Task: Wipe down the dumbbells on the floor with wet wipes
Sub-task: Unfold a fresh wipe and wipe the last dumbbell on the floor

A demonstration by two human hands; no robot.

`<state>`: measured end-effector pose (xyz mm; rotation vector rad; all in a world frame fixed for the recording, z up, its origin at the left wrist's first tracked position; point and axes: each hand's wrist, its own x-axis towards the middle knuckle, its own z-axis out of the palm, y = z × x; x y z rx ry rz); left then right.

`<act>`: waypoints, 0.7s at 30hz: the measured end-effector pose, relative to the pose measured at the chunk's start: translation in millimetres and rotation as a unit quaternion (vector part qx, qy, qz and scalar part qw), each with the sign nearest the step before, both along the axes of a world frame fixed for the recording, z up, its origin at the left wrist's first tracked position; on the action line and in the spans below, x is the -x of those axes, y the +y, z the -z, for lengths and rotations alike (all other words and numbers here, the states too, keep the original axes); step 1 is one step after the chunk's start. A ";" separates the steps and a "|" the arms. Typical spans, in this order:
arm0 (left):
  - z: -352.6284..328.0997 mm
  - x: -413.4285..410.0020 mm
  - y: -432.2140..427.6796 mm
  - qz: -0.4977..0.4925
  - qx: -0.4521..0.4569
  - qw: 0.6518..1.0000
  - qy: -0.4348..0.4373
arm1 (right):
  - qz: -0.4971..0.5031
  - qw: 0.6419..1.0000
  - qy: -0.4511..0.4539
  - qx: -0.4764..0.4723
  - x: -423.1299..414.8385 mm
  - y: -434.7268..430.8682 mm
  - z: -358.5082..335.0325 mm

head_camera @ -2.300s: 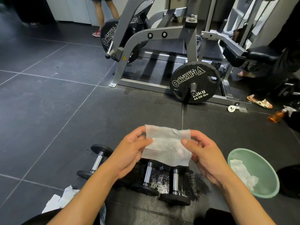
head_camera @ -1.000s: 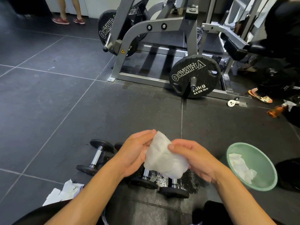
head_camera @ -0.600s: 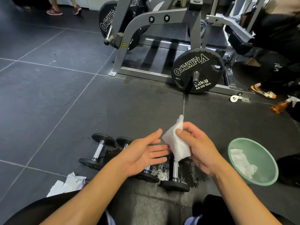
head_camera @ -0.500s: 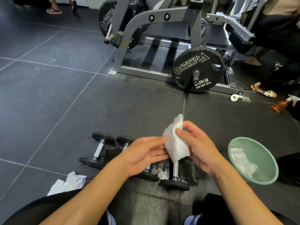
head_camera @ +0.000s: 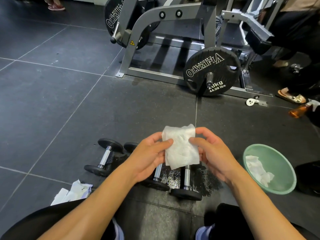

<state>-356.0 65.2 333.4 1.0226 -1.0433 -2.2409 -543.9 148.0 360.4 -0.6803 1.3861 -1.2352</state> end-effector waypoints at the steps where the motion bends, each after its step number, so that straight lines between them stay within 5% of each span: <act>1: -1.1 -0.6 0.0 0.000 0.002 1.000 0.006 | -0.009 1.000 0.000 0.002 0.8 0.5 0.3; 10: -0.7 -2.5 -5.3 -0.029 0.063 0.998 -0.002 | 0.000 0.997 -0.055 0.049 6.2 1.3 1.4; 16: -1.7 -1.6 -4.8 -0.045 0.135 0.989 -0.045 | 0.024 0.999 0.000 0.022 8.7 0.6 3.0; 21: 4.1 4.8 -7.0 -0.103 0.001 0.995 0.009 | 0.022 0.998 0.027 0.043 6.7 1.5 9.8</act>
